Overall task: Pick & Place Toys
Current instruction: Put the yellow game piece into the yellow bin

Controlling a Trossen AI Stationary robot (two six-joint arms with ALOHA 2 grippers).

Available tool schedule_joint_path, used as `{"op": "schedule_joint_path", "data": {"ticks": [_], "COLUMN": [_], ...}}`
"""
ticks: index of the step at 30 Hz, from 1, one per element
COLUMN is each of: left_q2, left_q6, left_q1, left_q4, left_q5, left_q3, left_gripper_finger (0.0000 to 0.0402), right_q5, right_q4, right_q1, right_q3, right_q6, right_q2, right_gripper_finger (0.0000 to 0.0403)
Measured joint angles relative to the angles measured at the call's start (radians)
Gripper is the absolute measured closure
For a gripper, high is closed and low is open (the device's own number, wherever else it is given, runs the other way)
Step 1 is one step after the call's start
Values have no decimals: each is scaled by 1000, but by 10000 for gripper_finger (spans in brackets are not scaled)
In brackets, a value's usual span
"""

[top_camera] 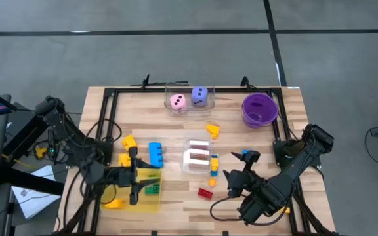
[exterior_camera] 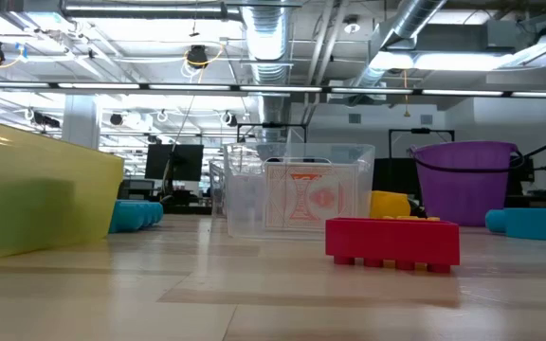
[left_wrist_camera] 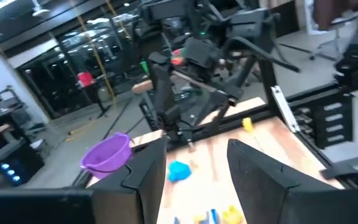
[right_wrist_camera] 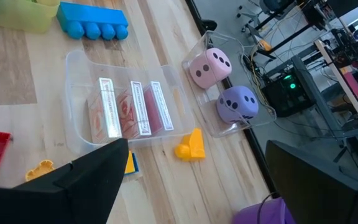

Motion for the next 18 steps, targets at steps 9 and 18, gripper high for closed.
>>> {"op": "schedule_joint_path", "data": {"ticks": [9,18], "left_q2": [-1,-1], "left_q6": [-28,-95], "left_q1": [50,113], "left_q4": [2,-75], "left_q5": [4,4], "left_q3": [0,0], "left_gripper_finger": [235,231], "right_q5": [0,0], "right_q4": [-2,3], "right_q1": [0,0], "right_q3": [0,0], "right_q6": [3,3], "right_q2": [0,0], "right_gripper_finger": [30,30]}}
